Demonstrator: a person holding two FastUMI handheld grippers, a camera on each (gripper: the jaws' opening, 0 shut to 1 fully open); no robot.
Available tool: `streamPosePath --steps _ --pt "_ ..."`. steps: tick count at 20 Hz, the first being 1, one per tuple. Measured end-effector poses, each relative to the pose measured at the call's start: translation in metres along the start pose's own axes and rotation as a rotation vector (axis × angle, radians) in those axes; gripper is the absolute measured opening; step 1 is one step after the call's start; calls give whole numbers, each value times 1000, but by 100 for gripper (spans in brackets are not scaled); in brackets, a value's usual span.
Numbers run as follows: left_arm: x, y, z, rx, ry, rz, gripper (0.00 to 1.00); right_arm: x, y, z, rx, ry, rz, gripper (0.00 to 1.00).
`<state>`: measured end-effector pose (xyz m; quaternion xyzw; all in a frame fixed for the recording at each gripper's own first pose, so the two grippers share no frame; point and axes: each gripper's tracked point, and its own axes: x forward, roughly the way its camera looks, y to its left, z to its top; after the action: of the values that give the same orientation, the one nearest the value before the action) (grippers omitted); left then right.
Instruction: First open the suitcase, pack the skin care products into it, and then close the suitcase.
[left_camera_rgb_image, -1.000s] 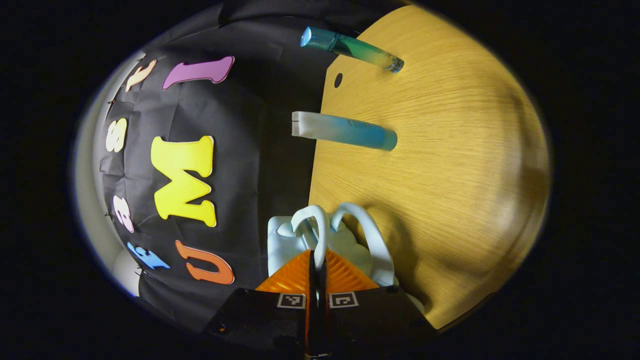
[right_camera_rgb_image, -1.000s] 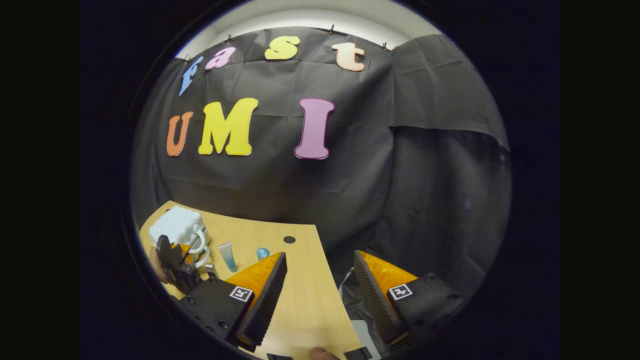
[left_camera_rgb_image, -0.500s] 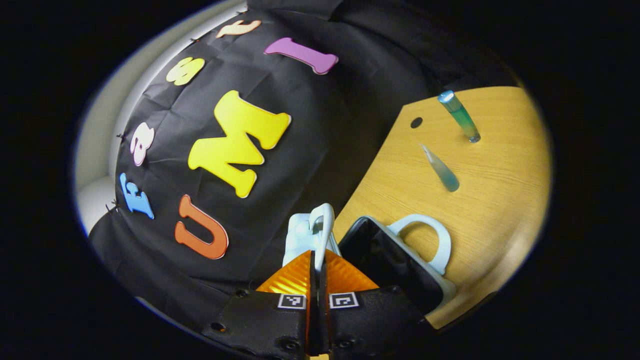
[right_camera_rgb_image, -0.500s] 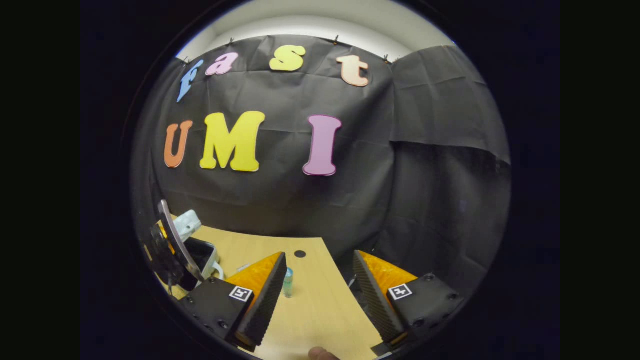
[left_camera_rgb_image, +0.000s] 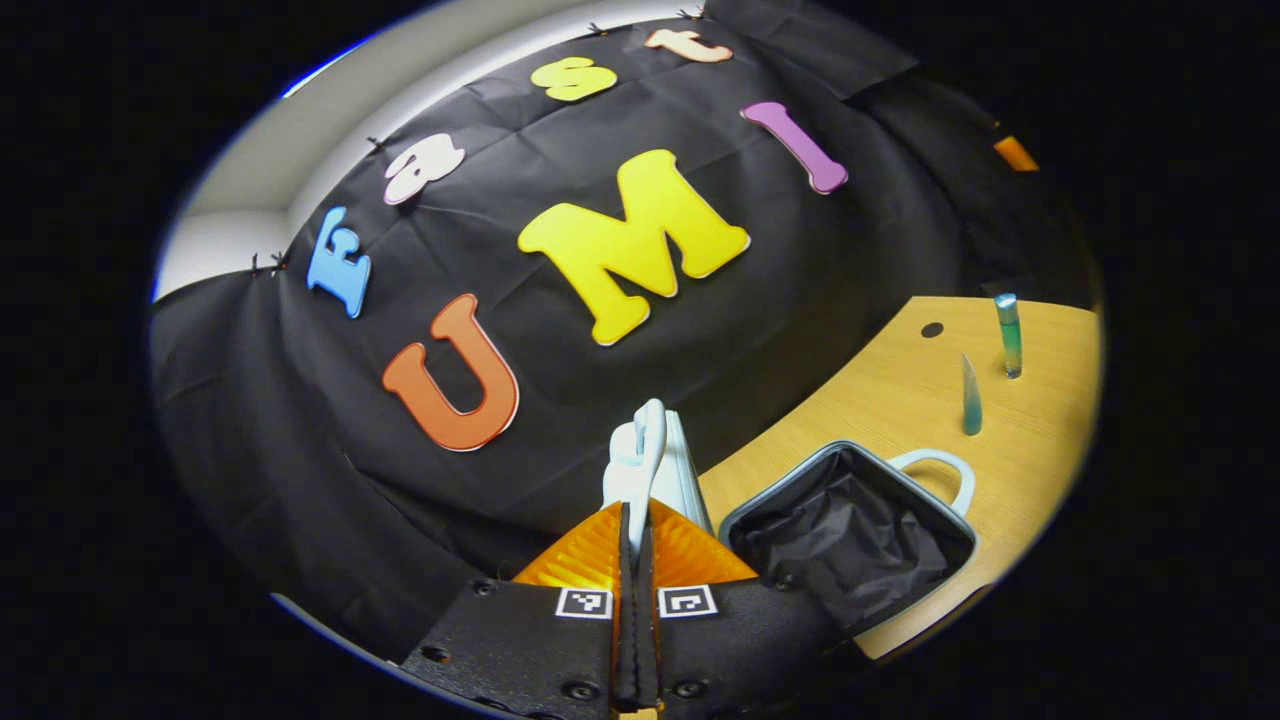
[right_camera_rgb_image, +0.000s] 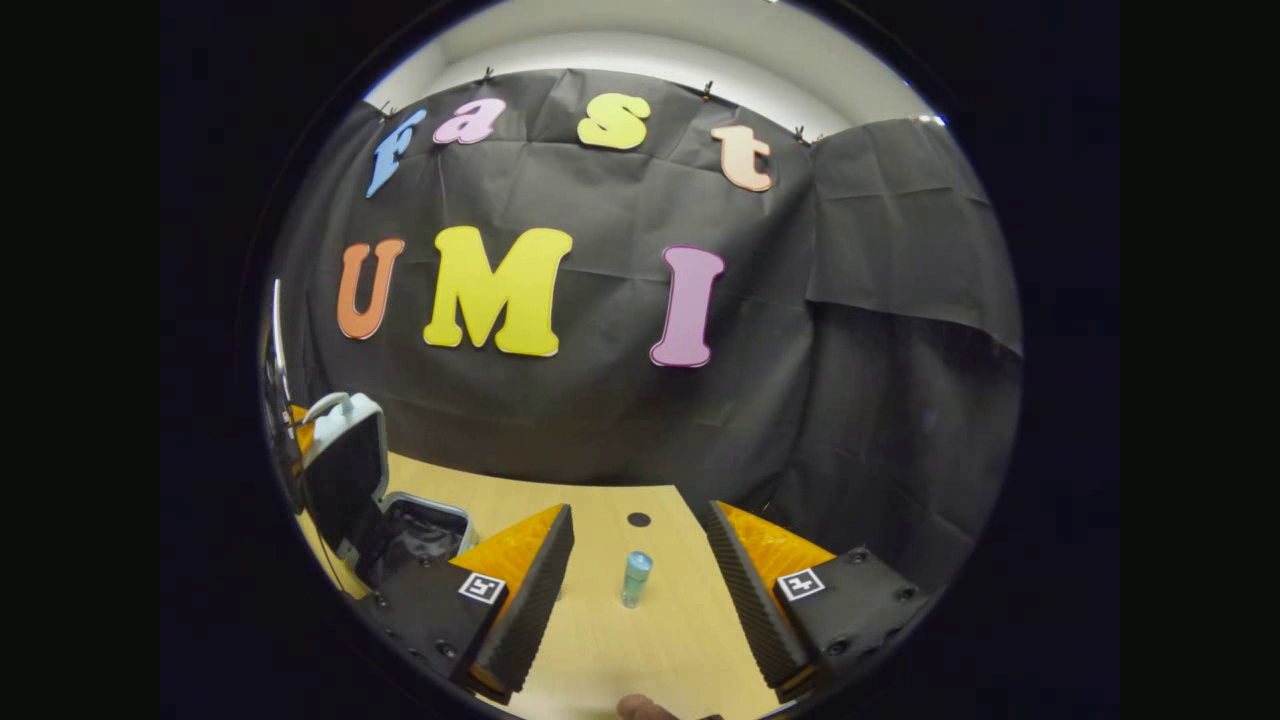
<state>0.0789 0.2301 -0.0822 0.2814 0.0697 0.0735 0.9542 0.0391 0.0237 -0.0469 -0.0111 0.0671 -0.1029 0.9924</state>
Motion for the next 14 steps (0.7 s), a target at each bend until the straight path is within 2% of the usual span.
streamPosePath --steps 8,14 --pt "25 91 -95 -95 45 55 3 -19 42 2 -45 35 -19 80" --pt "53 128 -203 -232 178 70 3 -27 50 -5 -67 79 -38 80"
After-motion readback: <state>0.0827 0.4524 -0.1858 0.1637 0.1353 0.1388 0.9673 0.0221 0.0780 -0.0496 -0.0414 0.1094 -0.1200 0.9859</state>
